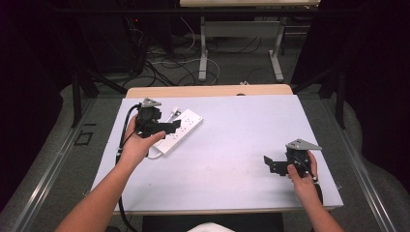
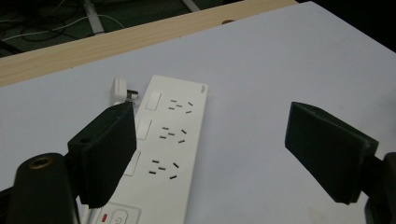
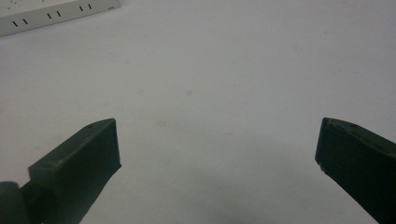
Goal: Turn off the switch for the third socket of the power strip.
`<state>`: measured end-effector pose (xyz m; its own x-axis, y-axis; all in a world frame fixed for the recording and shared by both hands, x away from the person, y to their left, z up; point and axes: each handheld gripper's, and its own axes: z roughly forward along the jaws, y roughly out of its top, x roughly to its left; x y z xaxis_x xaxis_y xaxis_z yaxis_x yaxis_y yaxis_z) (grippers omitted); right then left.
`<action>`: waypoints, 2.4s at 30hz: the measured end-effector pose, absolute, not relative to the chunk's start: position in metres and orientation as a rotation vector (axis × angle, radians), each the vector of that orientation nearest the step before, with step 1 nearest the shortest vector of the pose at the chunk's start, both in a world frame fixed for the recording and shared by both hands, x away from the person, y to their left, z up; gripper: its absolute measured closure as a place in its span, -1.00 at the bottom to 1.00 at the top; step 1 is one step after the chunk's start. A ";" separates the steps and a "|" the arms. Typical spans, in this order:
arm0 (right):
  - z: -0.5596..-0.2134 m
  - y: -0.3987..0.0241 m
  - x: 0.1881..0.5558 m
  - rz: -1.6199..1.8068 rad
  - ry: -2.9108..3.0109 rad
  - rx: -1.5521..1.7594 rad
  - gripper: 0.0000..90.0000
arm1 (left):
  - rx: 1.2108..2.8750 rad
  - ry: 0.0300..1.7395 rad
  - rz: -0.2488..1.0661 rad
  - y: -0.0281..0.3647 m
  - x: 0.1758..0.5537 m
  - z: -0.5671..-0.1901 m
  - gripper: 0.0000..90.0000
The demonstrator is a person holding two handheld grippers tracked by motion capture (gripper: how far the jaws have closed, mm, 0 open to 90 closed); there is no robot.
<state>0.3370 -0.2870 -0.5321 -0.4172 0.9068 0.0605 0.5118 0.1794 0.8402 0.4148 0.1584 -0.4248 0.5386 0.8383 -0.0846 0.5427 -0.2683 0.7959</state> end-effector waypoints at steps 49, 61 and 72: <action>-0.534 -0.287 0.338 1.152 2.025 1.328 -1.00 | 1.937 1.299 0.416 0.141 0.492 -0.443 -0.48; -0.535 -0.287 0.339 1.150 2.031 1.322 -1.00 | 1.935 1.356 0.413 0.141 0.509 -0.458 -0.35; -0.536 -0.287 0.339 1.150 2.036 1.339 -1.00 | 1.921 1.408 0.378 0.139 0.523 -0.472 -0.02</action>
